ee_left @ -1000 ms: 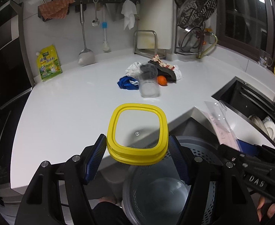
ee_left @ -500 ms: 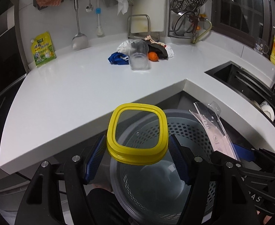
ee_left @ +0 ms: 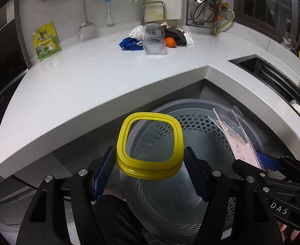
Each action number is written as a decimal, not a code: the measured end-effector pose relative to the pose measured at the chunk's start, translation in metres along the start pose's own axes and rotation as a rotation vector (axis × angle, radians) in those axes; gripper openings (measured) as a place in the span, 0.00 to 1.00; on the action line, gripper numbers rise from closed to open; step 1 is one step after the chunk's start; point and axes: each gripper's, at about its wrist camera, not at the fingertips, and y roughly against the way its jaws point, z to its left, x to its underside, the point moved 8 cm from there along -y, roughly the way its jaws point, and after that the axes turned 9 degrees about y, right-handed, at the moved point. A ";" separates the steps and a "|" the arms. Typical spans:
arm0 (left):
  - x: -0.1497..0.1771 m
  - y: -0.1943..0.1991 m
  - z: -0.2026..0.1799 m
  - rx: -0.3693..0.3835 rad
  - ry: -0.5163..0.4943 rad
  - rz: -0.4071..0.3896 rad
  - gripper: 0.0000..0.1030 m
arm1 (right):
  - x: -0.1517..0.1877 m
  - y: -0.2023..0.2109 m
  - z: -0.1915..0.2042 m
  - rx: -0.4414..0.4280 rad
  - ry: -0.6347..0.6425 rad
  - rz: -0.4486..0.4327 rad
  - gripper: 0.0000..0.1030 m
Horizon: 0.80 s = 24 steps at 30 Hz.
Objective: Collect trash
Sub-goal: 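Lift and carry yellow lid and pink box over the grey bin with both tools, then open right tool dropping pink box while left tool drops yellow lid into bin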
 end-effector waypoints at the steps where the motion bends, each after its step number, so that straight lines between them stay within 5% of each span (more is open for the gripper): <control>1: 0.002 -0.003 0.001 0.001 0.003 0.009 0.64 | 0.001 -0.002 0.000 -0.001 -0.001 0.005 0.51; 24: 0.019 -0.038 0.004 -0.012 0.005 0.100 0.66 | 0.012 -0.030 -0.006 -0.004 -0.021 0.099 0.51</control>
